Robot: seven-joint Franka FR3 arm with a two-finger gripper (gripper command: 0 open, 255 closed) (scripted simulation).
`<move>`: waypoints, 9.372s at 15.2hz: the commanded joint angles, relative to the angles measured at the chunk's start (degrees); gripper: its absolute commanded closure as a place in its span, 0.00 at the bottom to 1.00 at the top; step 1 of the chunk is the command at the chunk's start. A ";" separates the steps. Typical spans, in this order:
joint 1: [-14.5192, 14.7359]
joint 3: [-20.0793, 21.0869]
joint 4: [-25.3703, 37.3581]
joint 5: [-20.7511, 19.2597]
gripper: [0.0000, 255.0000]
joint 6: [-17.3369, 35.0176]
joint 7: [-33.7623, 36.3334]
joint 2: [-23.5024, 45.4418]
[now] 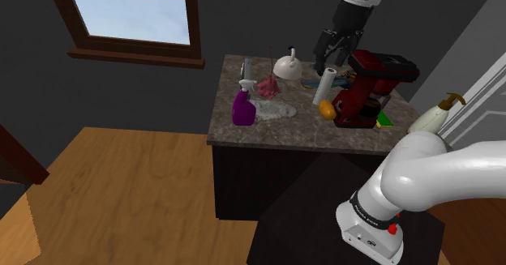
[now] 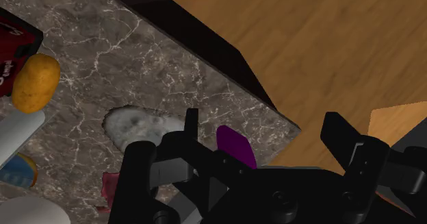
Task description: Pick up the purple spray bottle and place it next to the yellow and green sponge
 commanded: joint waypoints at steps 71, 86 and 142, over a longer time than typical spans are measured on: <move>39.41 -44.31 -1.69 35.28 1.00 56.55 -87.60 43.59; 36.91 -41.55 2.74 21.14 1.00 49.28 -74.67 35.39; 14.50 -43.42 9.38 -6.30 1.00 8.83 -77.12 -1.64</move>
